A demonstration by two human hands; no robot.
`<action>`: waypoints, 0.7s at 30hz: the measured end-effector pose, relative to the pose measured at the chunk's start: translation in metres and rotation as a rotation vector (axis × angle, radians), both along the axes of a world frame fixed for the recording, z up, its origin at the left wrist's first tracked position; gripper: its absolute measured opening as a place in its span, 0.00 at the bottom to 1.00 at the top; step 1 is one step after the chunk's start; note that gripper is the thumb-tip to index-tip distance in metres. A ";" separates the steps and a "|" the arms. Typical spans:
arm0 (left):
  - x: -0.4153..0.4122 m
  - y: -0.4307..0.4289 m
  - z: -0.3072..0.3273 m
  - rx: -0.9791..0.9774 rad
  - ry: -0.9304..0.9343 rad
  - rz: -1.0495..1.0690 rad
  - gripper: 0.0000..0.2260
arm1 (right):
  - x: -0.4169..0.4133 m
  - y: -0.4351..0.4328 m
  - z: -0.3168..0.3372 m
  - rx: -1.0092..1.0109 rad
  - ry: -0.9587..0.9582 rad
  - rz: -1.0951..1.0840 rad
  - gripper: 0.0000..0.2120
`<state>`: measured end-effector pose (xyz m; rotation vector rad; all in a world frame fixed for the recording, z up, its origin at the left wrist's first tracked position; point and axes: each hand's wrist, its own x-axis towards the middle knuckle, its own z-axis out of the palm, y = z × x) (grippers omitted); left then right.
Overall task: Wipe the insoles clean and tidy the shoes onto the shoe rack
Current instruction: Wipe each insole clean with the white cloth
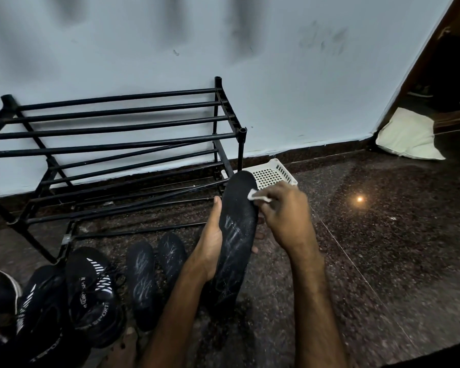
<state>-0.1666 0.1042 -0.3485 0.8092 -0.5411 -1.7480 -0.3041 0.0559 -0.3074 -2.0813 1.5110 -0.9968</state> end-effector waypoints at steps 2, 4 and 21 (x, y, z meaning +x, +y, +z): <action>-0.004 0.001 0.001 0.000 -0.021 -0.005 0.34 | 0.008 -0.001 0.004 -0.086 -0.054 -0.086 0.08; -0.009 0.004 0.004 0.005 0.017 -0.003 0.32 | 0.013 0.001 0.005 -0.050 -0.083 0.073 0.08; -0.005 -0.001 -0.002 0.013 -0.009 -0.021 0.34 | 0.004 -0.003 -0.003 -0.049 -0.043 -0.079 0.06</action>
